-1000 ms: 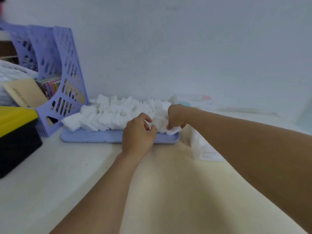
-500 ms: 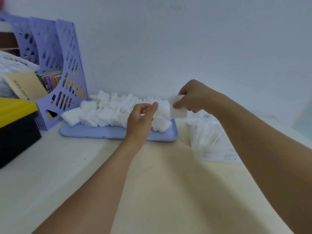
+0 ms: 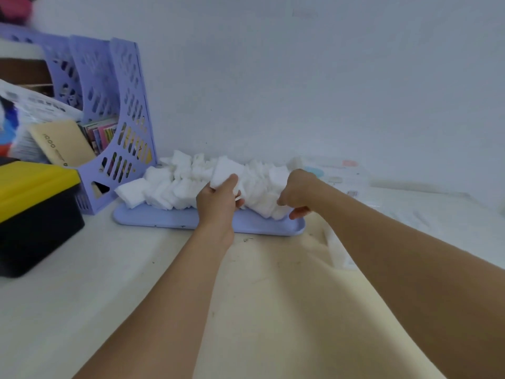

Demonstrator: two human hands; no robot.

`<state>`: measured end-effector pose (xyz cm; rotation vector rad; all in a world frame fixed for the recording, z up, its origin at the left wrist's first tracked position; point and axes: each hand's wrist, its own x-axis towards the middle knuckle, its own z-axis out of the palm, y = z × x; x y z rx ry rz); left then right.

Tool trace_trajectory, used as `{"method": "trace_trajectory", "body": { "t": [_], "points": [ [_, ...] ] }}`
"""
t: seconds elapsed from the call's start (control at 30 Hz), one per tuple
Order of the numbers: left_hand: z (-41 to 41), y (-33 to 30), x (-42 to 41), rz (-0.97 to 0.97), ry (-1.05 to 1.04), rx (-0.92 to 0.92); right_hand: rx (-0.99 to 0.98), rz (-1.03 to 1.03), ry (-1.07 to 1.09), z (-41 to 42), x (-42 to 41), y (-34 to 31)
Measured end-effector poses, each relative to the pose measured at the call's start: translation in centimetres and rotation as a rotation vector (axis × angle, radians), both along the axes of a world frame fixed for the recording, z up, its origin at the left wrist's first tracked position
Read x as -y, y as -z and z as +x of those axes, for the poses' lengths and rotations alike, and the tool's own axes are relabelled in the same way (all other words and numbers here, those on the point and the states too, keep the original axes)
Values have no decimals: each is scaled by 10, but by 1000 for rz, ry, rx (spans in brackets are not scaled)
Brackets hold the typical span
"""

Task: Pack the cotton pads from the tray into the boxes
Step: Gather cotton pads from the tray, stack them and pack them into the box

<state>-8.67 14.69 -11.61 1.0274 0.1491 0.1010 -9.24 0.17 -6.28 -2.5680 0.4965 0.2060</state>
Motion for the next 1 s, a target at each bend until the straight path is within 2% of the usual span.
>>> {"method": "trace_trajectory", "body": {
  "t": [0.17, 0.27, 0.5, 0.57, 0.7, 0.8, 0.93, 1.0],
  "points": [
    [-1, 3, -3, 0, 21, -19, -46, 108, 45, 9, 2, 19],
    [-1, 4, -1, 49, 64, -46, 13, 173, 49, 7, 4, 18],
    [-4, 7, 9, 249, 125, -34, 209, 132, 34, -4, 21, 13],
    [-3, 10, 8, 314, 117, -20, 248, 38, 5, -6, 23, 14],
    [-2, 13, 10, 409, 116, 57, 221, -354, -88, -12, 21, 5],
    [-6, 12, 10, 421, 115, 88, 292, -488, -97, -23, 22, -8],
    [-14, 2, 13, 388, 161, 80, 620, -505, -43, -41, 40, -42],
    [-17, -4, 13, 369, 206, 93, 663, -292, -185, -53, 41, -65]
  ]
}}
